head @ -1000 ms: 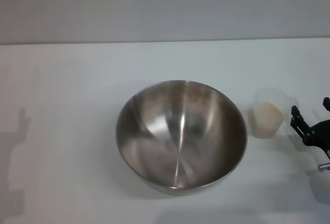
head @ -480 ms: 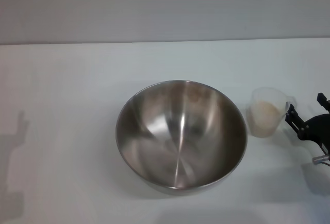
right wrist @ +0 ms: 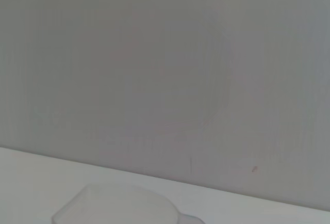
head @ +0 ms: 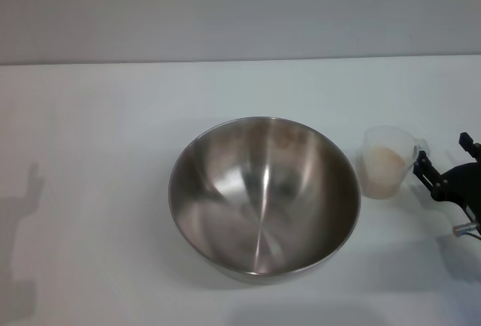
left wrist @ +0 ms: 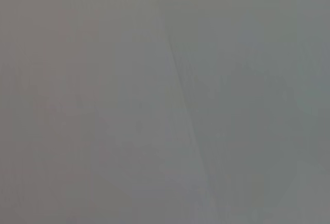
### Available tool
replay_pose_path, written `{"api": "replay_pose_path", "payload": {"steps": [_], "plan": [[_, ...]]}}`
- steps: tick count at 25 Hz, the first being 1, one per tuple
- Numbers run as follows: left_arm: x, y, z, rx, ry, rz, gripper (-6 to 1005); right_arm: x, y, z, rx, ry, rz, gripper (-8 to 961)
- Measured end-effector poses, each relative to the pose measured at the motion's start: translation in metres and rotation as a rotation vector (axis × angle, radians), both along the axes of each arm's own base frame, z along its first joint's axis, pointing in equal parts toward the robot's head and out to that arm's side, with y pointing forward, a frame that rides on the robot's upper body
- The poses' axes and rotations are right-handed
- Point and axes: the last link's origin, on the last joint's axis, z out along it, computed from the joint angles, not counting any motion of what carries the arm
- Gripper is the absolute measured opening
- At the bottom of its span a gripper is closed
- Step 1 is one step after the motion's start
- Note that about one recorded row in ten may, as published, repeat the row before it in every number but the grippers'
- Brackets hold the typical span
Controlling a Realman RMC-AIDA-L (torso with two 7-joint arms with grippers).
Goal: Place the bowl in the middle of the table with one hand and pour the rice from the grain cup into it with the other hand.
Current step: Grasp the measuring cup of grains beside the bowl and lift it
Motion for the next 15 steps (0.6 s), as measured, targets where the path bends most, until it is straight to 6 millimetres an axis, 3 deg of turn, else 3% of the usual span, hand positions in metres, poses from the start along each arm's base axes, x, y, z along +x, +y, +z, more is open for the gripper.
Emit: {"api": "replay_pose_path", "payload": {"steps": [9,14,15], "plan": [[0.0014,0.0022,-0.0011,-0.006,0.001,-0.005,832,0.0001,-0.0009,-0.0006,-0.004,-0.002,0.002,767],[0.0010,0.0026,-0.0032,-0.017,0.007,-0.005,832,-0.0006,-0.0013,-0.0007,-0.002,-0.001,0.006,726],[0.0009,0.0027,-0.0034,-0.018,0.008,-0.005,832,-0.0006,-0.0013,-0.0007,-0.002,-0.001,0.006,651]]}}
